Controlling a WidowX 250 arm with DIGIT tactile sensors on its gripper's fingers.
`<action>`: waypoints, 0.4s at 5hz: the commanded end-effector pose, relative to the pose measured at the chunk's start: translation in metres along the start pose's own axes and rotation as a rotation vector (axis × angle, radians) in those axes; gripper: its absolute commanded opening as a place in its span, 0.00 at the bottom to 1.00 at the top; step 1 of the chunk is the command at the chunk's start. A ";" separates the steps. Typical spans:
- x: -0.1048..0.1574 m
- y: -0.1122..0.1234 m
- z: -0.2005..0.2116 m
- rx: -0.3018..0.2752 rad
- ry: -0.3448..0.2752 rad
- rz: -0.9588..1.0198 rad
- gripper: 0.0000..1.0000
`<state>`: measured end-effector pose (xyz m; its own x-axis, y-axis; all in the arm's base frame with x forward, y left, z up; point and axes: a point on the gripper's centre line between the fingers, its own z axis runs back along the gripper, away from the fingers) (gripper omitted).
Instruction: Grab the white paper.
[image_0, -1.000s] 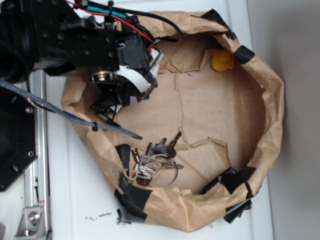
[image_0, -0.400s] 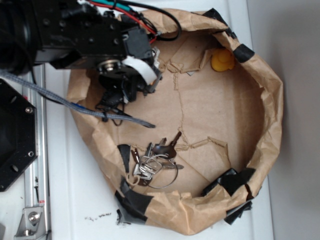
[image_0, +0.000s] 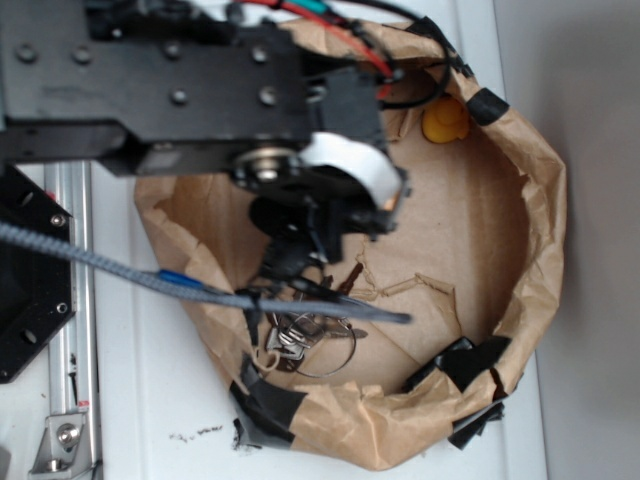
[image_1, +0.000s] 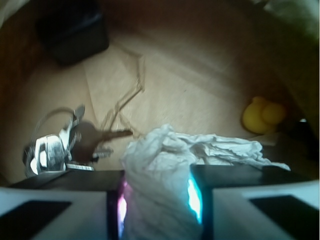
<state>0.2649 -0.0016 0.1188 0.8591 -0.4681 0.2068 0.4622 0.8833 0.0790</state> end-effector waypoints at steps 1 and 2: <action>0.031 0.001 0.032 -0.053 -0.065 0.157 0.00; 0.026 0.006 0.028 -0.072 -0.049 0.253 0.00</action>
